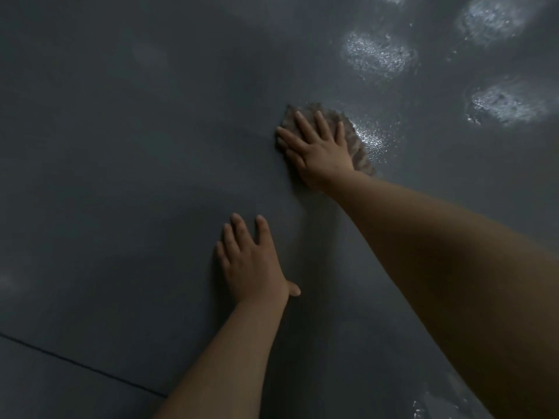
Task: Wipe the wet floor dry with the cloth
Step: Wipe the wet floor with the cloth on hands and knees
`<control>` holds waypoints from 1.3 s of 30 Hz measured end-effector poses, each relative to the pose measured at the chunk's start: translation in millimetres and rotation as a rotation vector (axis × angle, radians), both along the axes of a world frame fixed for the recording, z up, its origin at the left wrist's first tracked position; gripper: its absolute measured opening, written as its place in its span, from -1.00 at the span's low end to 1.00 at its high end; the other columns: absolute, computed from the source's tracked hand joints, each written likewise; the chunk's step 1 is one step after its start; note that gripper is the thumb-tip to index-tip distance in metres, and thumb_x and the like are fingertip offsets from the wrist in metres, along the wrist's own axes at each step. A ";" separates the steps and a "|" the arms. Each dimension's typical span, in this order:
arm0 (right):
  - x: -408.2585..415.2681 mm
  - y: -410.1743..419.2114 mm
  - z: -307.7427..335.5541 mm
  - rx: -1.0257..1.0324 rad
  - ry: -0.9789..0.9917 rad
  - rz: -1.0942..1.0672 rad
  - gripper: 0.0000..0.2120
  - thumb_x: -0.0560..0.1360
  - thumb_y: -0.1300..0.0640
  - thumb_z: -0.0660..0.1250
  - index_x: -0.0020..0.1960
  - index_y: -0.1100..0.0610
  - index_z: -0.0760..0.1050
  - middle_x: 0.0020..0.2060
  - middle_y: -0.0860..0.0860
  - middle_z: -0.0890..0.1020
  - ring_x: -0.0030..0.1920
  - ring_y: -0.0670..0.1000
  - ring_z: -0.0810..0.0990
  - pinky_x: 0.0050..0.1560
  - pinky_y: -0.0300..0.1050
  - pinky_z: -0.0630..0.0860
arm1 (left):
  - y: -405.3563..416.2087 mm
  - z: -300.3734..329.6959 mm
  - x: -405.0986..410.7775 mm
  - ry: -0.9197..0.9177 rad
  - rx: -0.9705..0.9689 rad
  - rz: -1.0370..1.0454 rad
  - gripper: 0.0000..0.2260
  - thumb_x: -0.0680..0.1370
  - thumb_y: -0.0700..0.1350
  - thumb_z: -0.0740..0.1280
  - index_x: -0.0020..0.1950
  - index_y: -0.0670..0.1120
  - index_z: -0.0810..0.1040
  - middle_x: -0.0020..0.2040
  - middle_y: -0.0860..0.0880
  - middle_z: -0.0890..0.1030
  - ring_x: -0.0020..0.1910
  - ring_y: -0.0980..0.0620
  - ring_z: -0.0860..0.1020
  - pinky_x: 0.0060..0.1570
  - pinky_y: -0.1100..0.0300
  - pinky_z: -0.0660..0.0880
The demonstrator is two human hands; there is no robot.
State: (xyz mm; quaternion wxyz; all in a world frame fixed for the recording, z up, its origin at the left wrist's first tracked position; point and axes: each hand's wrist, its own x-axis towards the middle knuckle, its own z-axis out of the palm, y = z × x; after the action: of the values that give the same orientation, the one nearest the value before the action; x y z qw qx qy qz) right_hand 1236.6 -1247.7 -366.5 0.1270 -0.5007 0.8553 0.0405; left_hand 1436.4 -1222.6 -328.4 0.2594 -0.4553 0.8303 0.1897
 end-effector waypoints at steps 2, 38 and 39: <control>-14.9 10.1 -0.1 0.010 -0.018 -0.104 -0.55 0.62 -0.19 -0.13 0.50 -0.29 -0.06 0.55 -0.08 -0.10 0.53 0.15 -0.20 0.41 0.32 -0.26 | -0.1 -0.9 -1.3 -0.008 0.000 -0.001 0.19 0.22 0.22 0.54 0.55 -0.01 -0.23 0.54 -0.19 -0.25 0.52 -0.17 -0.20 0.47 -0.04 -0.17; 30.6 42.0 -5.1 -0.042 -0.091 -0.206 -0.53 0.61 -0.21 -0.11 0.51 -0.26 -0.05 0.55 -0.05 -0.13 0.52 0.15 -0.25 0.37 0.37 -0.32 | 3.3 -0.2 -13.8 -0.018 -0.029 0.051 0.20 0.18 0.13 0.60 0.55 0.00 -0.16 0.54 -0.16 -0.20 0.53 -0.14 -0.15 0.46 -0.09 -0.05; 22.9 38.6 -5.2 -0.037 -0.076 -0.175 -0.53 0.61 -0.21 -0.11 0.50 -0.27 -0.04 0.55 -0.05 -0.12 0.52 0.15 -0.24 0.37 0.38 -0.29 | 3.2 -0.7 -13.6 -0.019 -0.024 0.056 0.21 0.18 0.13 0.60 0.55 0.01 -0.17 0.54 -0.16 -0.21 0.53 -0.14 -0.16 0.45 -0.09 -0.03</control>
State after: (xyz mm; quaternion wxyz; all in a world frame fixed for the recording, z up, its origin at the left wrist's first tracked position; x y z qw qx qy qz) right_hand 1259.5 -1209.2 -371.7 0.1531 -0.4276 0.8909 -0.0056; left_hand 1422.8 -1219.4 -329.1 0.2567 -0.4832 0.8169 0.1826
